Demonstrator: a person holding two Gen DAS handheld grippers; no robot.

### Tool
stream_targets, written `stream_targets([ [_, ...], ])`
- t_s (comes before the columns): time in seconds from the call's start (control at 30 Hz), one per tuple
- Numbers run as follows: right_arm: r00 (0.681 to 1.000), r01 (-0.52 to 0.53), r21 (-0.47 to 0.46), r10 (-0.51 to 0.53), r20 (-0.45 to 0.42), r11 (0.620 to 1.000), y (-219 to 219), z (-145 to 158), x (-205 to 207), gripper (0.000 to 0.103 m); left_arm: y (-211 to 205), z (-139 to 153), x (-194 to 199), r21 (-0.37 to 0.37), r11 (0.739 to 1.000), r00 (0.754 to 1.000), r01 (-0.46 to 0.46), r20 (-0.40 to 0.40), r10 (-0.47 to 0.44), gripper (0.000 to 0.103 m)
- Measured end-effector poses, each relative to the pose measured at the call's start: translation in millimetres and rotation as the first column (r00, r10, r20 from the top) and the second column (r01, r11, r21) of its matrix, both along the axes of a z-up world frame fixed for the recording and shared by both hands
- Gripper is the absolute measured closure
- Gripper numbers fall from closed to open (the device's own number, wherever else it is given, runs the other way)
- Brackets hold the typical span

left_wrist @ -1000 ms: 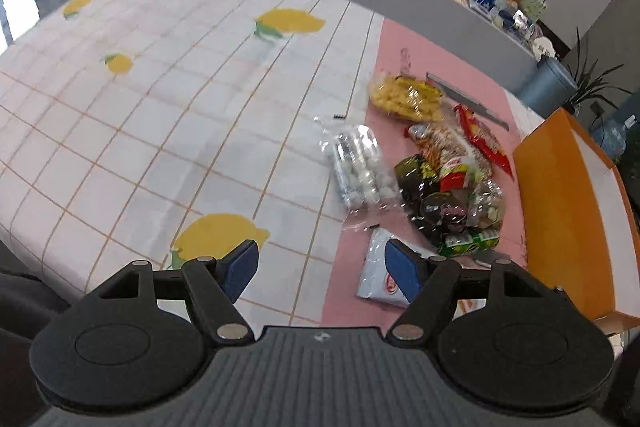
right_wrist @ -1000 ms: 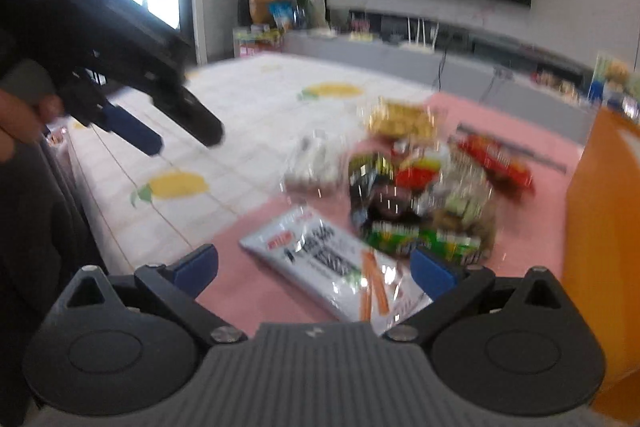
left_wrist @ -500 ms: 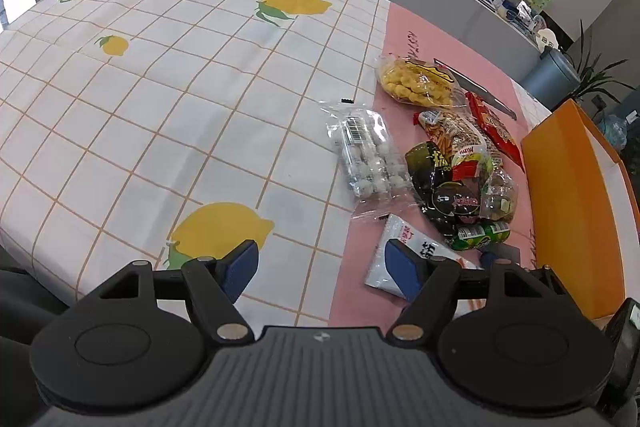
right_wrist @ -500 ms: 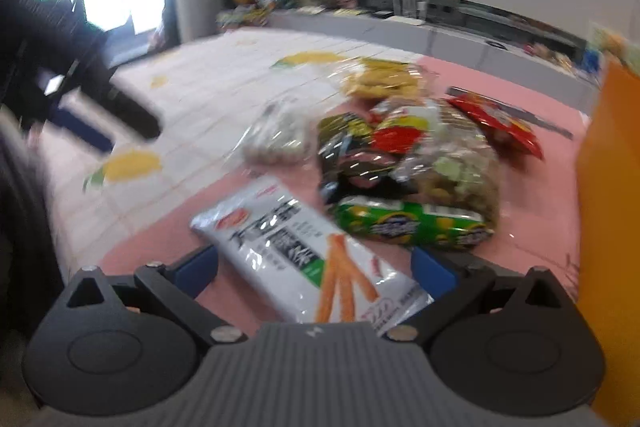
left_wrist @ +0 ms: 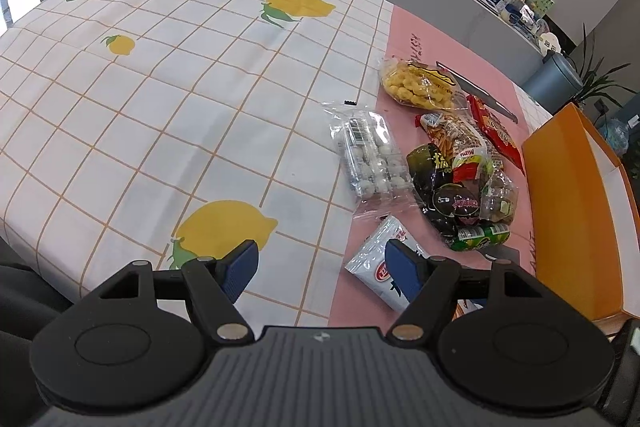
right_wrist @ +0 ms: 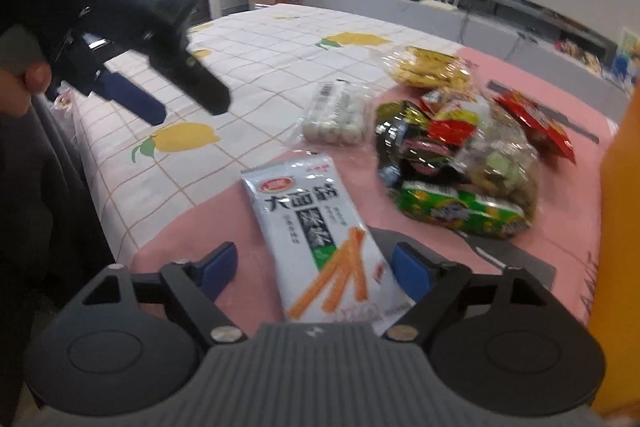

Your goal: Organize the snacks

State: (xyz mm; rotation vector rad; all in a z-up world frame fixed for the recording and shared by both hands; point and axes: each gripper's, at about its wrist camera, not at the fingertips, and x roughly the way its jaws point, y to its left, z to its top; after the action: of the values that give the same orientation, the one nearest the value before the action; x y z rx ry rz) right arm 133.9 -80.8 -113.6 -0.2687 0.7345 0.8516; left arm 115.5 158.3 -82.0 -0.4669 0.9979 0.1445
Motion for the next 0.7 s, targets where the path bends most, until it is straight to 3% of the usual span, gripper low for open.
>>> stream_targets([
  [0.13,0.999,0.049,0.03,-0.049,0.013,0.998,12.8,-3.4,6.8,0.011,0.2,-1.4,1.9,-0.003,1.0,1.0,0.003,-0.011,-0.003,0.018],
  [0.2,0.998,0.061,0.024,-0.061,0.034,0.998,16.3,-2.1,6.1,0.02,2.6,-2.5,2.3,-0.018,1.0,1.0,0.002,-0.02,-0.002,0.018],
  [0.23,0.997,0.059,0.036,-0.061,0.046,0.998,15.9,-1.3,4.8,0.035,4.2,-2.6,2.0,-0.031,1.0,1.0,0.0,-0.019,0.0,0.018],
  [0.27,0.995,0.068,0.035,-0.07,0.064,0.997,15.7,-1.1,3.6,0.04,5.7,-2.6,1.4,-0.044,0.999,1.0,-0.004,-0.016,0.003,0.018],
  [0.37,0.993,0.097,0.044,-0.099,0.067,0.994,13.6,-2.1,3.0,0.044,7.3,-3.1,0.6,-0.066,0.998,1.0,-0.008,-0.014,0.007,0.018],
  [0.57,0.974,0.223,0.008,-0.223,0.041,0.975,5.6,1.8,4.0,0.046,4.6,-4.7,0.8,-0.067,0.998,1.0,0.004,-0.022,-0.006,0.018],
  [0.7,0.976,0.215,0.021,-0.216,0.039,0.976,2.7,-1.0,4.1,0.034,4.8,-4.7,0.5,-0.065,0.998,1.0,0.003,-0.024,-0.005,0.018],
])
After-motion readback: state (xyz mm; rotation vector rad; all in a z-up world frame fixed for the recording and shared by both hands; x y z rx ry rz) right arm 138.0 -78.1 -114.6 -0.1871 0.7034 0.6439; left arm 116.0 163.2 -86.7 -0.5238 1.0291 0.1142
